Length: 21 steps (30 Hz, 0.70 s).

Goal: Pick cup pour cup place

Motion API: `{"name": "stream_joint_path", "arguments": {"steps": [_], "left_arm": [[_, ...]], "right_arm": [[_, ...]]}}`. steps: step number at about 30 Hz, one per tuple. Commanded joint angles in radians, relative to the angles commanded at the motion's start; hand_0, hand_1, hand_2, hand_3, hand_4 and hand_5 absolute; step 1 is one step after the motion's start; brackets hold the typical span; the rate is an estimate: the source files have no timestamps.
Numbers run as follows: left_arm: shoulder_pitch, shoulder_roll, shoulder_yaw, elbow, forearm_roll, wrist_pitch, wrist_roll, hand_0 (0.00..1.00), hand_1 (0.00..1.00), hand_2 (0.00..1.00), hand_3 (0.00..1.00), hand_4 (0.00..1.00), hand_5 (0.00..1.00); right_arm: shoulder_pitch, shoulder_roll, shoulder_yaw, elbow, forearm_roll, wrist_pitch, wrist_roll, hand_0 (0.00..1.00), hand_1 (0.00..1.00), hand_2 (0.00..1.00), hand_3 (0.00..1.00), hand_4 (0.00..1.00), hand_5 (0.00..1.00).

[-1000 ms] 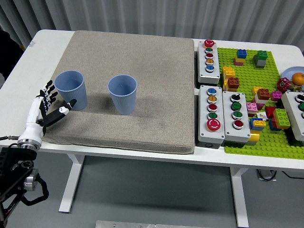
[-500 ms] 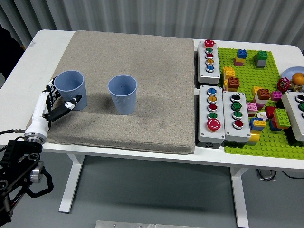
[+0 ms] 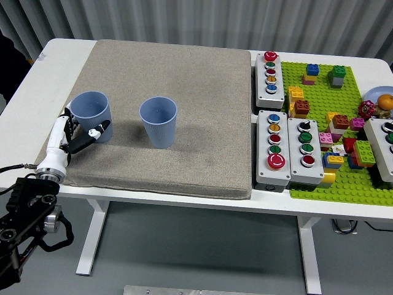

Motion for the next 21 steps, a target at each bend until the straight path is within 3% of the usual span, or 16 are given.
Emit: {"name": "stream_joint_path", "arguments": {"steps": [14,15,19,20,21], "left_arm": [[-0.035,-0.002,0.024,0.020,-0.021,0.016,-0.001,0.923,0.921,0.998,0.998,0.929,0.320],[-0.035,-0.002,0.026,0.021,-0.022,0.021,-0.001,0.862,0.855,0.998,0.985,0.926,0.324],[-0.038,-0.006,0.037,0.023,-0.030,0.046,-0.007,0.862,0.855,0.998,0.985,0.926,0.324],[-0.039,-0.007,0.040,0.023,-0.032,0.049,-0.008,0.759,0.720,0.891,0.893,0.917,0.323],[-0.039,-0.007,0.040,0.023,-0.032,0.050,-0.008,0.759,0.720,0.891,0.893,0.917,0.323]], "right_arm": [[0.006,-0.002,0.000,0.000,0.000,0.001,-0.001,0.701,0.625,0.559,0.569,0.002,0.049],[0.006,-0.002,0.000,0.000,0.000,0.001,0.000,0.701,0.625,0.559,0.568,0.002,0.043],[0.007,-0.002,0.001,0.000,-0.003,0.002,-0.001,0.701,0.625,0.559,0.568,0.002,0.043],[0.007,-0.002,0.003,0.000,-0.005,0.003,-0.002,0.700,0.625,0.559,0.568,0.002,0.042],[0.007,-0.002,0.003,0.000,-0.005,0.003,-0.002,0.700,0.625,0.559,0.568,0.002,0.042]]}}
